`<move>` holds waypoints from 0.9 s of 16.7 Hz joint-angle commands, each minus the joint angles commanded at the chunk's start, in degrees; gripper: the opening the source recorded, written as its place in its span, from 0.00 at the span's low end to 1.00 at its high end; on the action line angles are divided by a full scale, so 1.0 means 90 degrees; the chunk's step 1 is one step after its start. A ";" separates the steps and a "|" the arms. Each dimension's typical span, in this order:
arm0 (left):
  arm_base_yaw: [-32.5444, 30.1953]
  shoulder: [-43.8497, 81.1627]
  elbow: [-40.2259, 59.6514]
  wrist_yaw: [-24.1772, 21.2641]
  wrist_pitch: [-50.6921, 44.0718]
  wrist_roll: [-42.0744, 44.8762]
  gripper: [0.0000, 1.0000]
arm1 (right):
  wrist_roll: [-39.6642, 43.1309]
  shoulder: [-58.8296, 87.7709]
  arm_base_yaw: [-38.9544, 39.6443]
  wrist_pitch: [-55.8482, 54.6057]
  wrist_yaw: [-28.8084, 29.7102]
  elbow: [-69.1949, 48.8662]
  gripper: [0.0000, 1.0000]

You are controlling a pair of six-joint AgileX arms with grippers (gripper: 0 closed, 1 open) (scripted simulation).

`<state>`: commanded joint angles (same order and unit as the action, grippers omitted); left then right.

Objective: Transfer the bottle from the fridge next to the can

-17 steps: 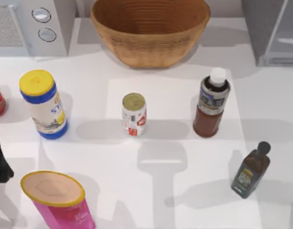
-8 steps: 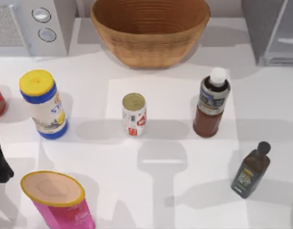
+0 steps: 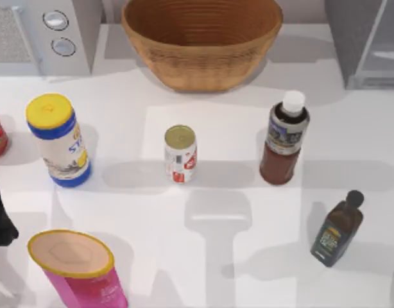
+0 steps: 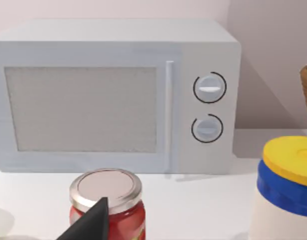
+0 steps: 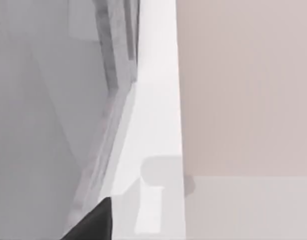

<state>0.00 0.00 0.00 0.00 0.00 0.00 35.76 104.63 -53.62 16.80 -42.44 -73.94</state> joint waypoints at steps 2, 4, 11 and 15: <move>0.0000 0.0000 0.0000 0.0000 0.0000 0.0000 1.00 | -0.0070 -0.0004 0.0060 -0.0070 0.0015 0.0002 1.00; 0.0000 0.0000 0.0000 0.0000 0.0000 0.0000 1.00 | -0.0070 -0.0004 0.0060 -0.0070 0.0015 0.0002 1.00; 0.0000 0.0000 0.0000 0.0000 0.0000 0.0000 1.00 | -0.0859 -0.0185 0.1039 -0.0491 0.0833 0.0343 1.00; 0.0000 0.0000 0.0000 0.0000 0.0000 0.0000 1.00 | -0.2036 -0.0536 0.3005 -0.1118 0.2271 0.0873 1.00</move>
<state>0.00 0.00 0.00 0.00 0.00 0.00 17.44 99.81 -26.57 6.74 -22.01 -66.08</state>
